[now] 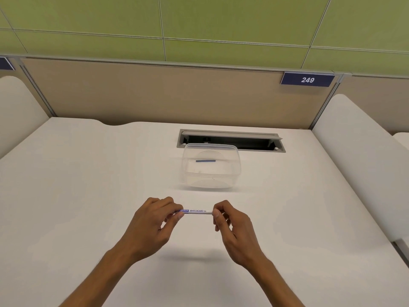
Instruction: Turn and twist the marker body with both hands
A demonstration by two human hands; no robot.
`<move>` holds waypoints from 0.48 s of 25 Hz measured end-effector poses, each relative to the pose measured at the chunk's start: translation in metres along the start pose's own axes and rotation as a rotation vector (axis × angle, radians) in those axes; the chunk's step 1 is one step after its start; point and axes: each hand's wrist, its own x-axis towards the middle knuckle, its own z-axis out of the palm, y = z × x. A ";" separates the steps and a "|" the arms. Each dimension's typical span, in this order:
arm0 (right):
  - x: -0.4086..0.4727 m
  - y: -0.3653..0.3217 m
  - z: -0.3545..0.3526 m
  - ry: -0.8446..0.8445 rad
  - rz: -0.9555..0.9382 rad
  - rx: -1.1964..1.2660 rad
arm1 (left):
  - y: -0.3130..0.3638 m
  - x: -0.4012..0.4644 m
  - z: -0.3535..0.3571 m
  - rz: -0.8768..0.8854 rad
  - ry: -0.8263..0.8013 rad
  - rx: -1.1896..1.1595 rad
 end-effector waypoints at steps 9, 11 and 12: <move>0.000 -0.002 -0.002 0.020 -0.089 -0.117 | -0.001 -0.003 0.001 -0.044 -0.047 -0.029; -0.001 -0.004 -0.001 -0.008 -0.065 -0.082 | -0.001 -0.003 0.000 -0.017 -0.017 -0.005; -0.002 -0.006 0.000 -0.018 -0.042 -0.042 | -0.001 -0.003 0.000 -0.003 -0.001 0.011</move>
